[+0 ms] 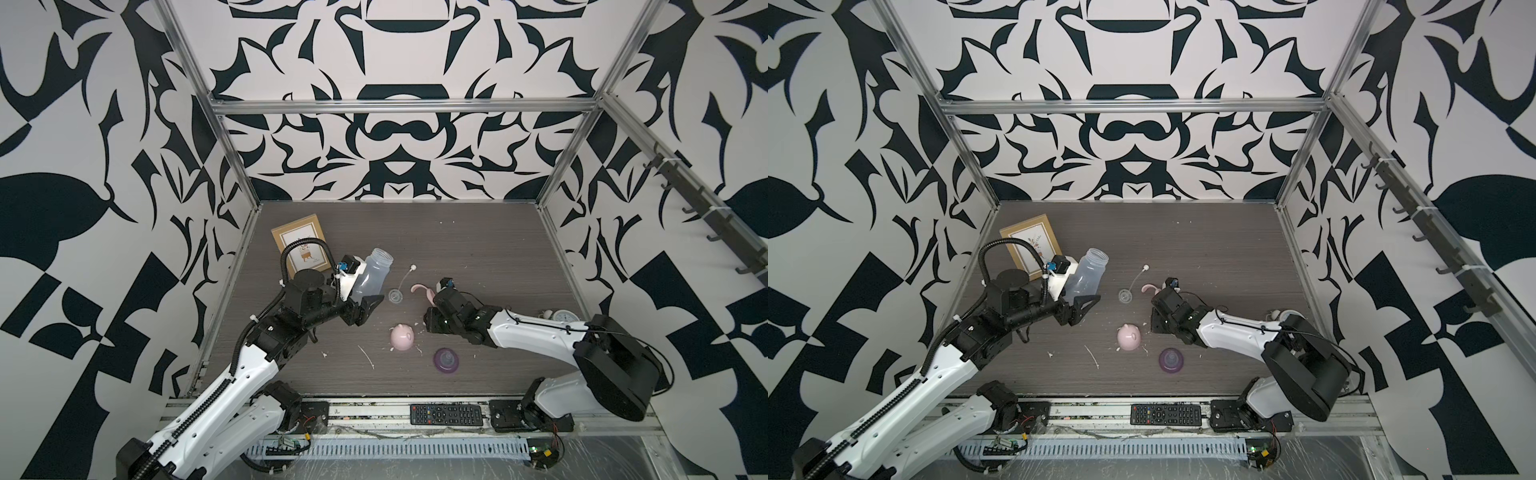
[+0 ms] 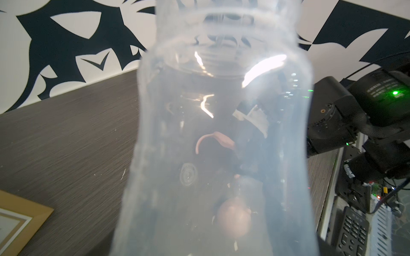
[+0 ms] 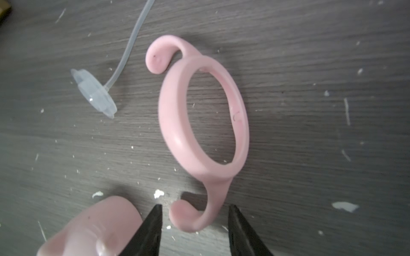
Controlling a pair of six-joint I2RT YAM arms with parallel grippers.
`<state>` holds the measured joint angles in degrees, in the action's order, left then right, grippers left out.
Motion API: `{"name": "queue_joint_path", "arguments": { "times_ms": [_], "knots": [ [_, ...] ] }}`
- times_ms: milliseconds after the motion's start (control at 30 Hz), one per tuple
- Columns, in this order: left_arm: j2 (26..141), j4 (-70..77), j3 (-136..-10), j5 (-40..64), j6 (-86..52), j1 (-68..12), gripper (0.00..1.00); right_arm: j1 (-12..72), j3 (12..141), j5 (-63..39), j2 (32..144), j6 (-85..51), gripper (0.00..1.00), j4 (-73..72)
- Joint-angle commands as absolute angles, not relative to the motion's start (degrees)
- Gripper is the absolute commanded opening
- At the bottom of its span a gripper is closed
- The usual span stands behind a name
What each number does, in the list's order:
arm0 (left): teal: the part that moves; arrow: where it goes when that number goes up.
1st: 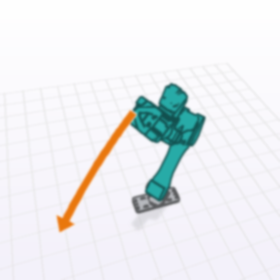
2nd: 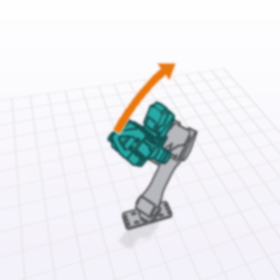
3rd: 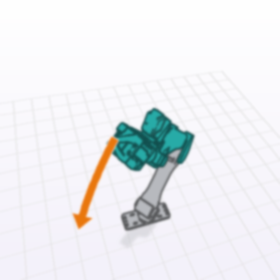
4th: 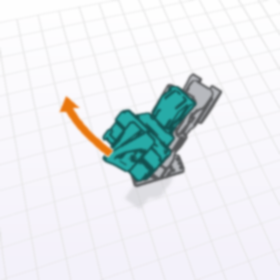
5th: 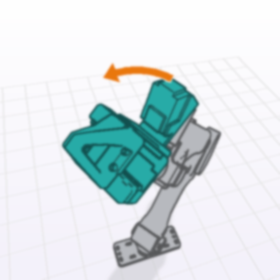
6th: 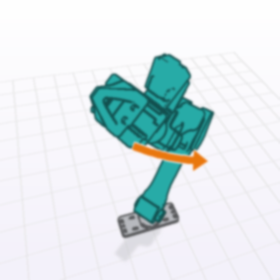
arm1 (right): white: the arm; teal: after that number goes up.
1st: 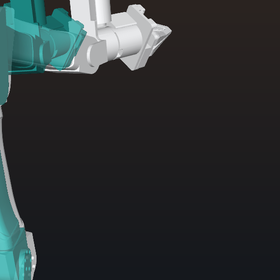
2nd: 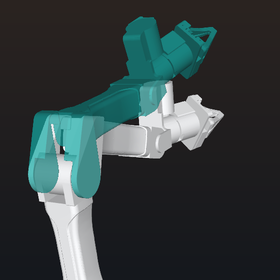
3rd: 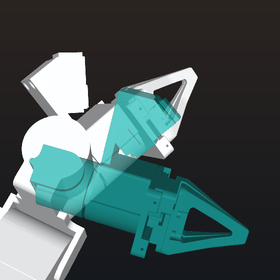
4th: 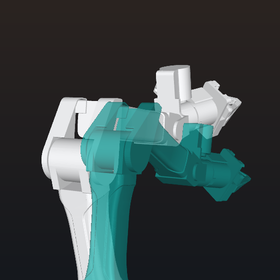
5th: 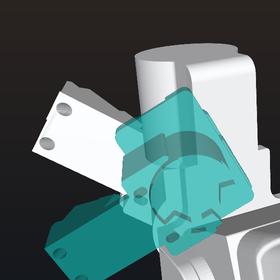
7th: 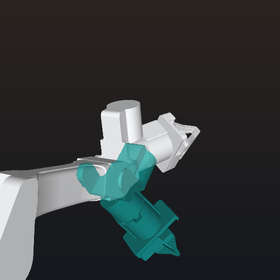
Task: Assemble the baby bottles
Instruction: Pick up the handle at the center of the board.
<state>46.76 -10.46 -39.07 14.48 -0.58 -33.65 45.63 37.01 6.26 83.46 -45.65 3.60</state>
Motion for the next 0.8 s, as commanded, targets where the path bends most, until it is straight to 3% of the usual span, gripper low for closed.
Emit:
{"name": "queue_joint_path", "arguments": {
  "times_ms": [0, 300, 533, 767],
  "knots": [
    [46.05, -11.07, -38.26, 13.98, -0.09, -33.47, 0.40, 45.97, 38.23, 9.14, 85.34, -48.25, 0.38, 0.43],
    [46.70, -12.04, -38.70, 14.42, 0.61, -33.45, 0.39, 45.96, 37.34, 16.01, 84.06, -51.33, 0.12, 2.58],
    [48.84, -10.77, -39.05, 18.96, 0.66, -33.41, 0.39, 45.97, 40.04, 22.48, 72.82, -45.24, 0.05, 9.99],
    [51.93, -8.05, -39.94, 30.40, 0.06, -33.48, 0.33, 45.97, 42.39, 9.92, 59.42, -25.48, 0.00, -2.63]
  ]
}}
